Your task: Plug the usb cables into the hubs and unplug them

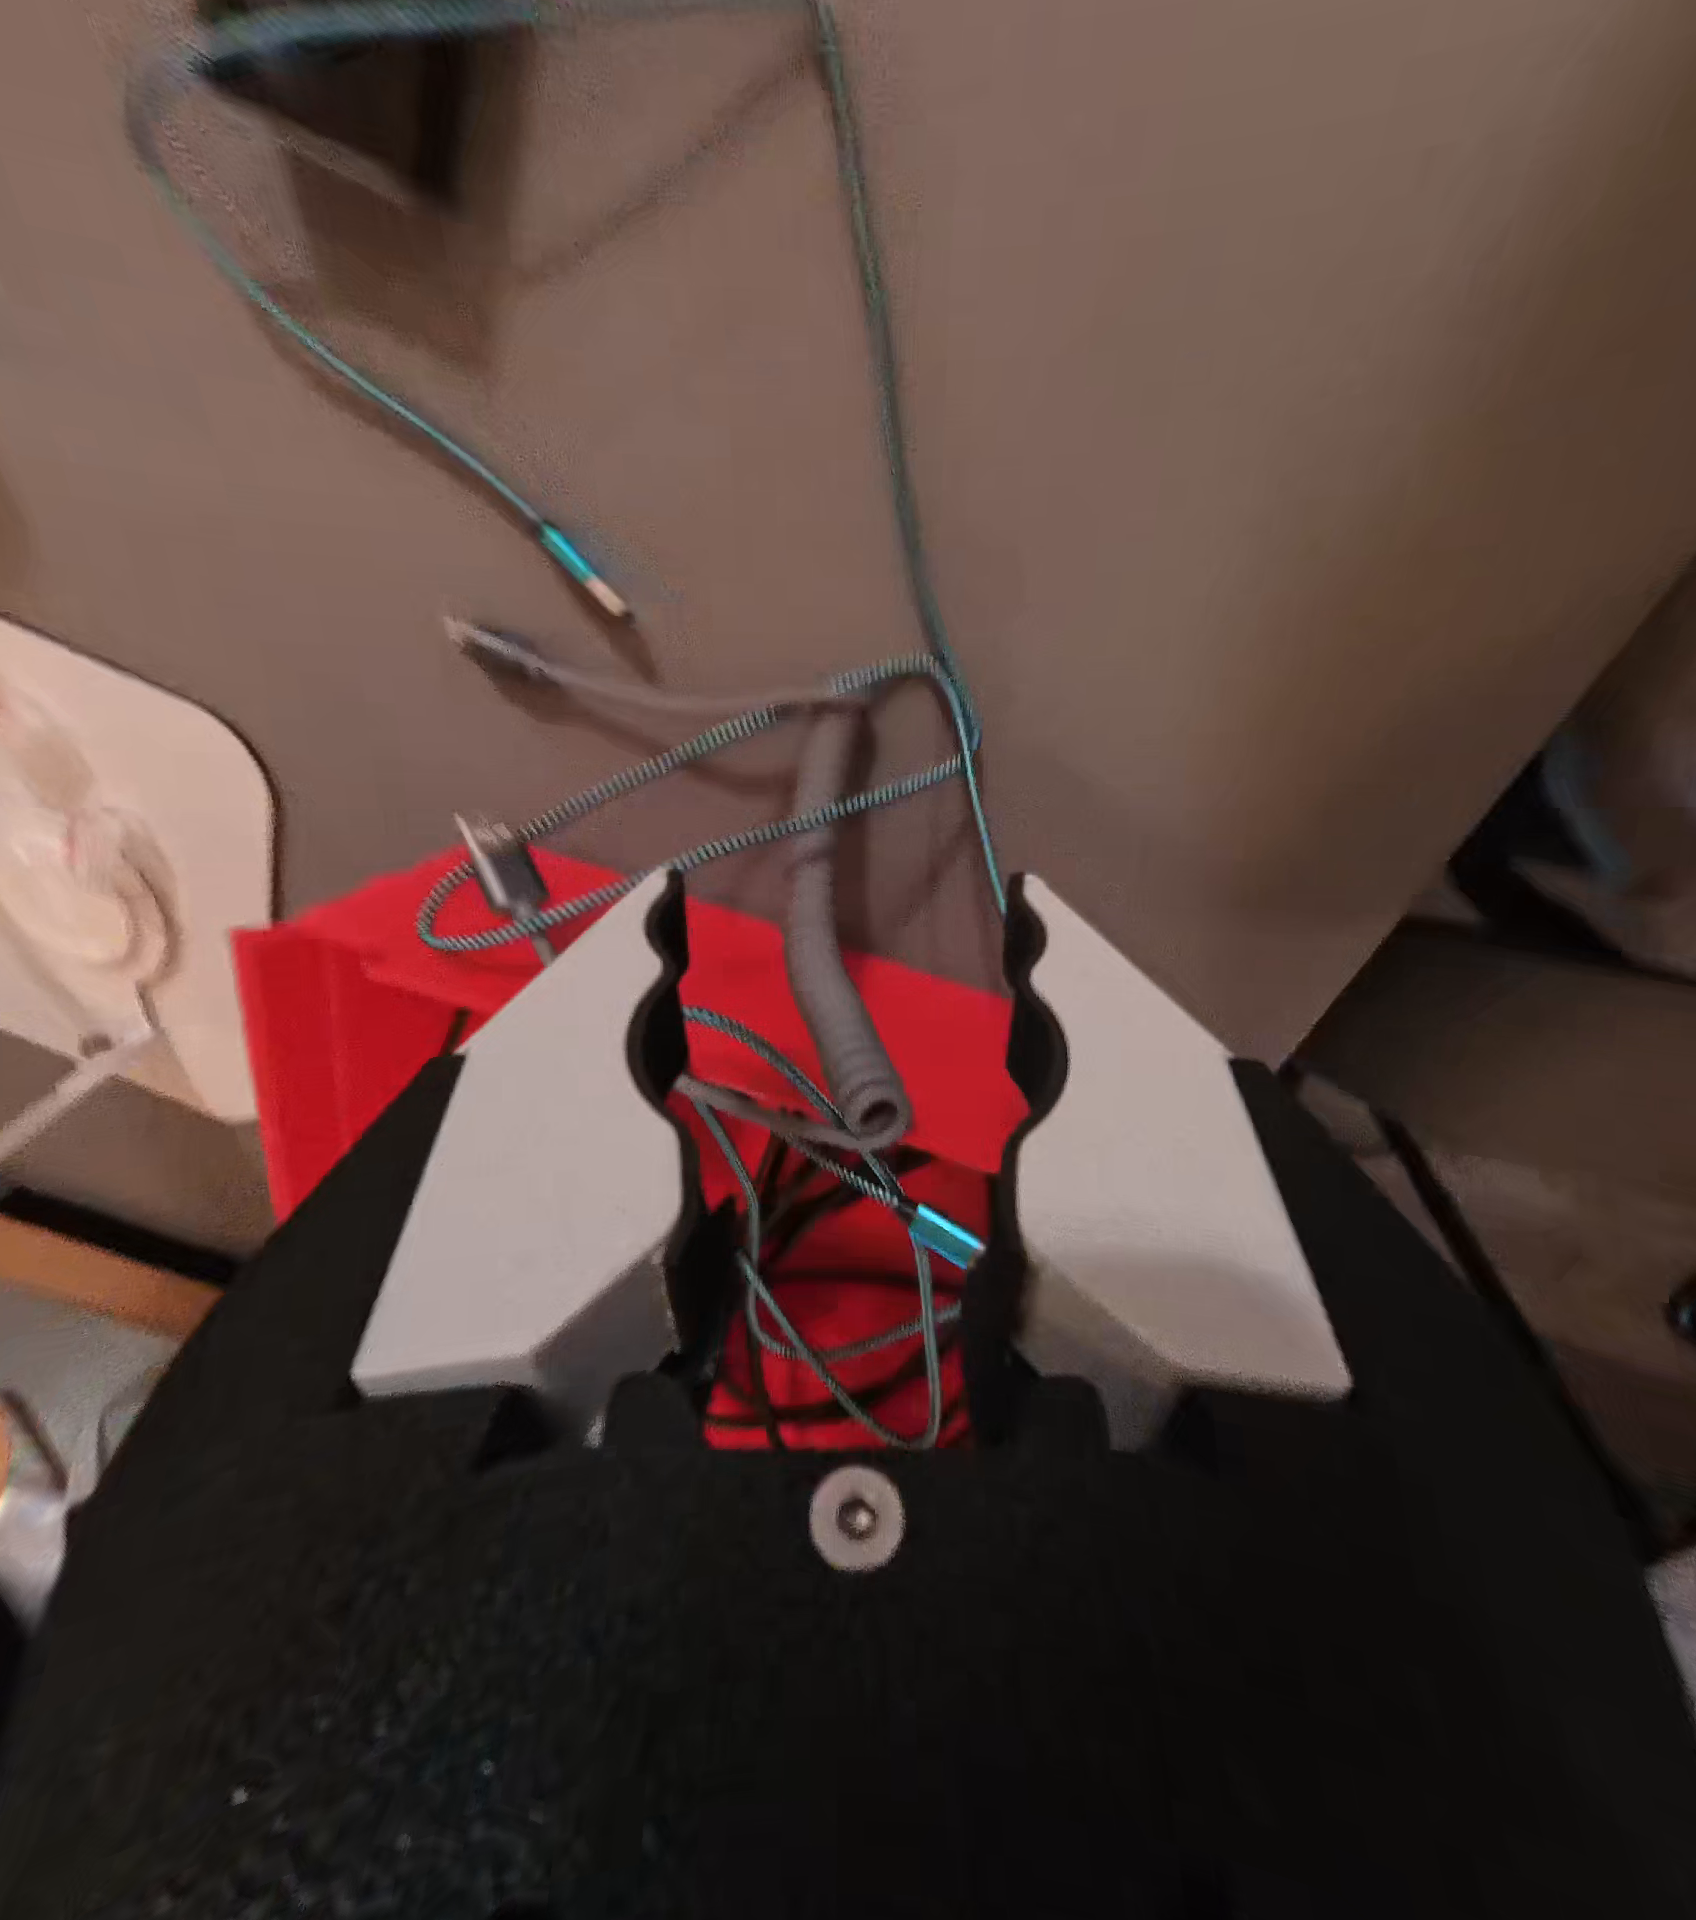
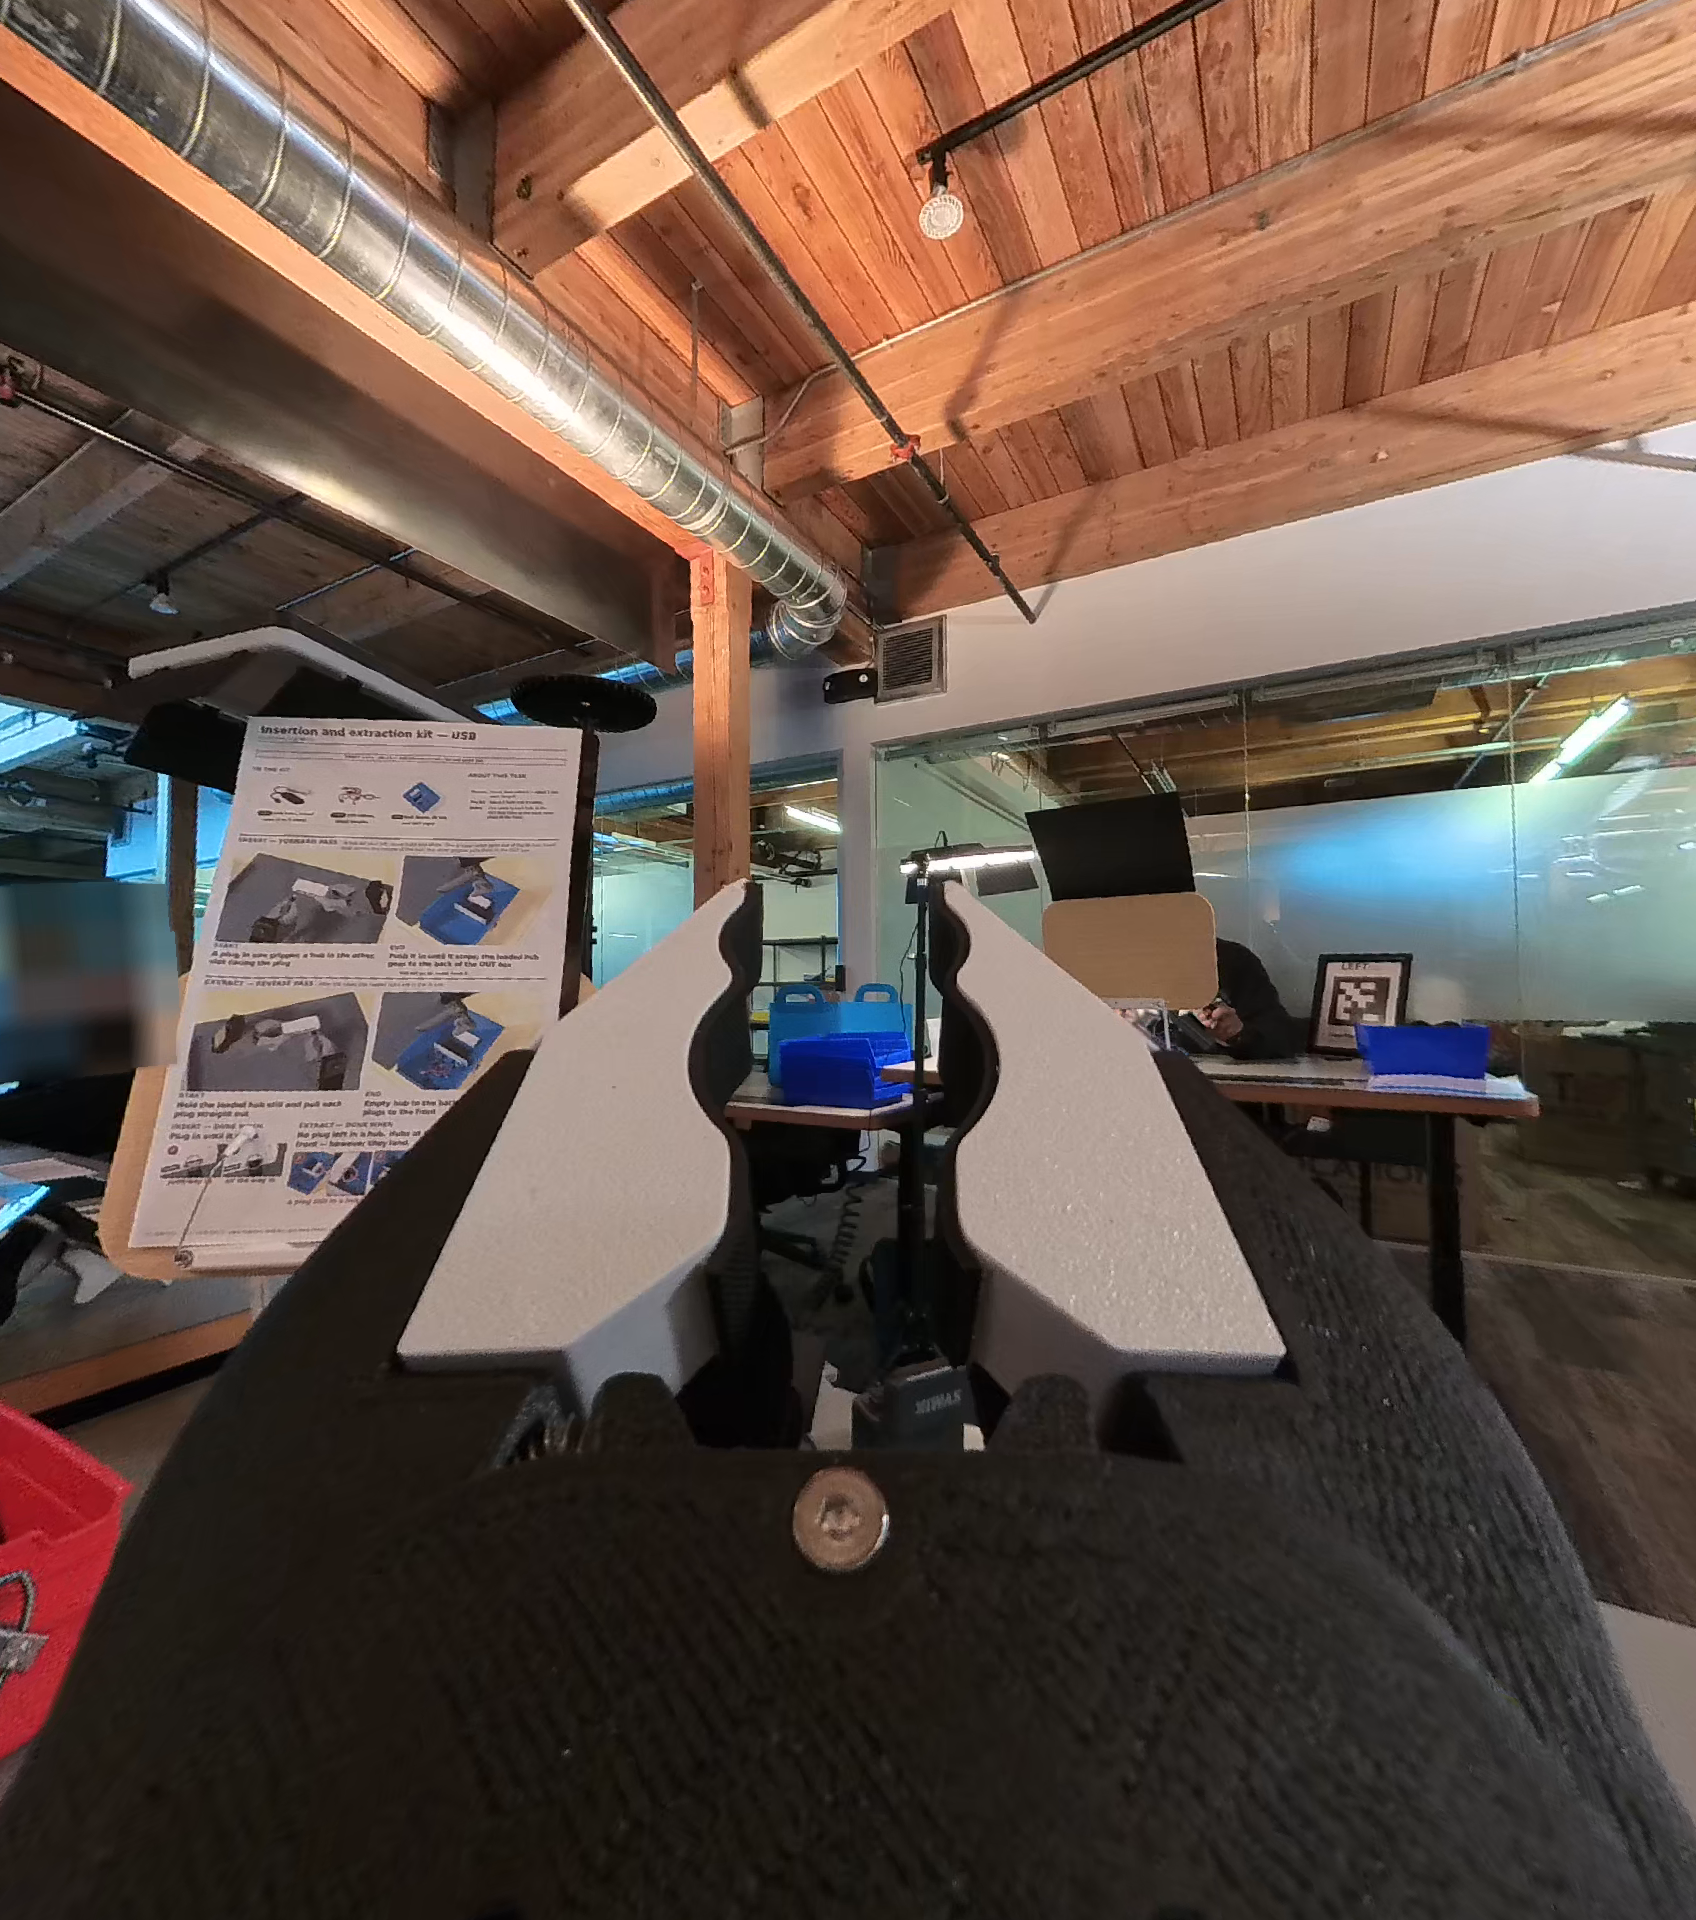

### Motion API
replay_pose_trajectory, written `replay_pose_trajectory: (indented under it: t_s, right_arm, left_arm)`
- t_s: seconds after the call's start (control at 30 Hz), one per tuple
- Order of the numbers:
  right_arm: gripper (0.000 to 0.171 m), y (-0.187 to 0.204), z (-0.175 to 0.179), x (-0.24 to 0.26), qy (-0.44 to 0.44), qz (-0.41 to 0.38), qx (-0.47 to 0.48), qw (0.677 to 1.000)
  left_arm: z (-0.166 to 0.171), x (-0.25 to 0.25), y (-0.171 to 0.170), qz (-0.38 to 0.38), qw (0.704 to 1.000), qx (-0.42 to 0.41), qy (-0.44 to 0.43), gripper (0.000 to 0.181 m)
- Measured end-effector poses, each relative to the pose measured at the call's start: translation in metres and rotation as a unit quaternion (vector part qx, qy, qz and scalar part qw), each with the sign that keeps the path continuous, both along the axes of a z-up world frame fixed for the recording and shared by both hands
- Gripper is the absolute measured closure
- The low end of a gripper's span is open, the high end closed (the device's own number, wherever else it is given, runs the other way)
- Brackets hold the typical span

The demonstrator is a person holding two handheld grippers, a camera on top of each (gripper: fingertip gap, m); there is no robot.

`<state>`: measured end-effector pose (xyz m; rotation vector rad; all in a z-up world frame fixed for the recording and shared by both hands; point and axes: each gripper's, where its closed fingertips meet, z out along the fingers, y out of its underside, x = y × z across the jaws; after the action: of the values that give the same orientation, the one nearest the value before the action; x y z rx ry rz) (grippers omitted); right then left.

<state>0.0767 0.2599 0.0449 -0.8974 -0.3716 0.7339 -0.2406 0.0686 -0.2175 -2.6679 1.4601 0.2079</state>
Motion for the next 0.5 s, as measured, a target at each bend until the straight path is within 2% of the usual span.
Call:
replay_pose_trajectory:
  t_s: [0.13, 0.23, 0.27, 0.33, 0.4, 0.5]
  right_arm:
    - [0.141, -0.002, 0.000, -0.003, -0.007, 0.000, 0.002, 1.000]
    - [0.141, -0.002, 0.000, -0.002, -0.006, 0.000, 0.003, 1.000]
    - [0.141, -0.002, 0.000, -0.002, -0.004, 0.001, 0.002, 1.000]
    - [0.141, -0.001, 0.000, -0.003, -0.004, 0.003, 0.000, 1.000]
    - [0.141, -0.001, -0.001, -0.004, -0.007, 0.004, -0.001, 1.000]
    - [0.141, -0.002, -0.001, -0.005, -0.009, 0.003, 0.001, 1.000]
  left_arm:
    - [-0.036, -0.036, -0.021, -0.024, 0.993, -0.028, 0.115, 0.126]
    - [-0.048, -0.055, -0.021, -0.058, 0.981, -0.010, 0.185, 0.136]
    - [-0.050, -0.057, -0.021, -0.063, 0.979, -0.009, 0.196, 0.141]
    - [-0.050, -0.062, -0.020, -0.070, 0.974, -0.007, 0.217, 0.166]
    - [-0.043, -0.058, -0.011, -0.074, 0.973, 0.021, 0.217, 0.166]
    - [-0.024, -0.032, 0.000, -0.053, 0.988, 0.050, 0.133, 0.167]
